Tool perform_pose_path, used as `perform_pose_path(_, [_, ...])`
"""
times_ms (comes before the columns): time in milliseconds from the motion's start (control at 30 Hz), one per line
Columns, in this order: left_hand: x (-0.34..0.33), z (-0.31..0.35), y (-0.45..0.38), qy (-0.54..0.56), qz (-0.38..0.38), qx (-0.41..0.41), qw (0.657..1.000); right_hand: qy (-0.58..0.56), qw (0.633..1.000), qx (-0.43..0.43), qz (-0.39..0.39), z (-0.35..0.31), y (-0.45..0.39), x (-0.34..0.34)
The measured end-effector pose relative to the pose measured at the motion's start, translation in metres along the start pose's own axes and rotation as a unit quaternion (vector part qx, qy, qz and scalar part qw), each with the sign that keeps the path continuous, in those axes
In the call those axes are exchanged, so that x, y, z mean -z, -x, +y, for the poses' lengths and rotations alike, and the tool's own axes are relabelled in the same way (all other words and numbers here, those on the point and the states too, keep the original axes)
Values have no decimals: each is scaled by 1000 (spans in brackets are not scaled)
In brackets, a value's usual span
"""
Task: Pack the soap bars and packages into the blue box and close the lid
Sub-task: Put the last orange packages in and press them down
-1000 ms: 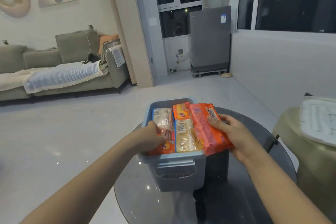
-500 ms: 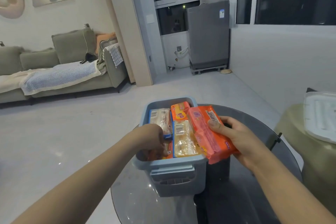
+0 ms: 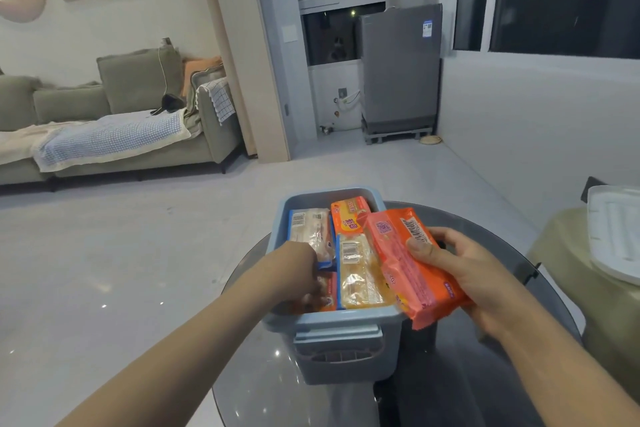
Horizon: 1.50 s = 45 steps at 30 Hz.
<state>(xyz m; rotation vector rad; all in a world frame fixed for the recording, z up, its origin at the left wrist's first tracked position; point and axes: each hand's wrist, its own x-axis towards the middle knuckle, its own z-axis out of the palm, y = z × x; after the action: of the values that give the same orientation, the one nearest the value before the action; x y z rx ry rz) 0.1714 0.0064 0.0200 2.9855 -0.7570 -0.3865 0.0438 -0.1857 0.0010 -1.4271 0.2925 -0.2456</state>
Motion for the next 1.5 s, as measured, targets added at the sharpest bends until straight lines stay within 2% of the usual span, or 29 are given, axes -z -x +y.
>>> perform_pose_path(100, [2,-7,10,45,36,-31,998,25,999,8,18,-4,2,-7])
perform_pose_path(233, [8,-15,23,189,100,-61,975,33,998,17,46,-9,2,-21])
perform_pose_path(300, [10,-17,29,284,127,-85,947,48,997,23,54,-11,1,-30])
perform_pose_path(433, [6,-13,43,468,133,-117,866,100,992,31,75,-14,-1,-50])
perform_pose_path(567, [-5,-7,52,532,170,-121,821,136,986,44,89,-14,-4,-70])
perform_pose_path(667, [-15,-9,57,596,220,-106,765,98,992,25,76,-11,-6,-88])
perform_pose_path(700, [-18,-11,59,589,253,-96,762,86,994,17,69,-10,-7,-94])
perform_pose_path(767, [-23,-15,59,509,335,-52,791,107,992,17,57,-6,-9,-105])
perform_pose_path(833, [-27,-20,58,427,378,-7,822,176,983,31,46,0,-11,-113])
perform_pose_path(1033, [-34,-35,46,503,316,43,803,327,944,48,15,4,-17,-124])
perform_pose_path(1133, [-40,-37,43,523,307,47,793,434,895,93,41,7,-18,-126])
perform_pose_path(1300, [-37,-44,33,436,332,65,834,524,843,108,55,6,-21,-122])
perform_pose_path(1400, [-31,-44,29,363,337,89,864,544,828,113,78,4,-23,-122])
perform_pose_path(1500, [-26,-42,24,323,342,100,877,576,806,108,82,3,-29,-121])
